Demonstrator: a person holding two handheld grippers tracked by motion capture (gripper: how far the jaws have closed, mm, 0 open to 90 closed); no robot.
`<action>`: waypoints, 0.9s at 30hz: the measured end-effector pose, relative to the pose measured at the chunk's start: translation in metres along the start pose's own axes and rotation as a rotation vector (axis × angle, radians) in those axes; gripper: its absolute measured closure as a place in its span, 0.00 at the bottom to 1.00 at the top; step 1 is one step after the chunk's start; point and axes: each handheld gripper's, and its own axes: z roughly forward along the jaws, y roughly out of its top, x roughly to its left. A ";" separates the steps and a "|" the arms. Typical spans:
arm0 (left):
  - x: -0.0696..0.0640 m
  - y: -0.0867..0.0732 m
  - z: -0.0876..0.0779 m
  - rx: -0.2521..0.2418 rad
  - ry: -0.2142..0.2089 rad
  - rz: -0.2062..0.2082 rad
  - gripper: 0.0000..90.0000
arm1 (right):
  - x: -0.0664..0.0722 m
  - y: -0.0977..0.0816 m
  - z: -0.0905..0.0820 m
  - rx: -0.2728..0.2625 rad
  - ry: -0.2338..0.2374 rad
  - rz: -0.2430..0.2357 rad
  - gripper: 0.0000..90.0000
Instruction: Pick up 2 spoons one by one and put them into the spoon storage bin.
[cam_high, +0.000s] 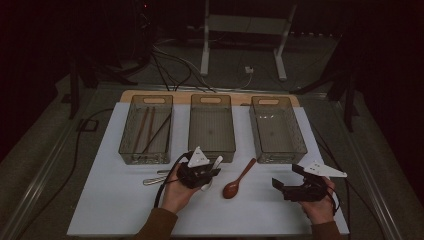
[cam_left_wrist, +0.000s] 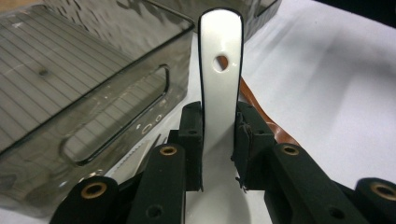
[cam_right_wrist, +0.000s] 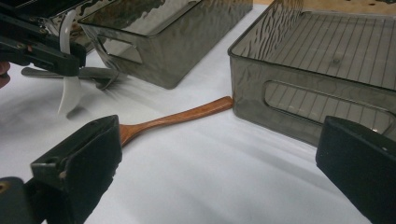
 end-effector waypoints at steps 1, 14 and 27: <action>0.000 0.001 -0.001 -0.002 0.001 -0.001 0.84 | 0.000 0.000 0.000 0.000 0.000 0.000 0.00; 0.008 0.013 -0.017 -0.044 0.019 -0.013 0.84 | 0.000 0.000 0.000 0.000 0.001 0.001 0.00; 0.016 0.027 -0.024 -0.075 0.026 -0.027 0.85 | 0.000 0.000 0.000 0.002 0.002 0.001 0.00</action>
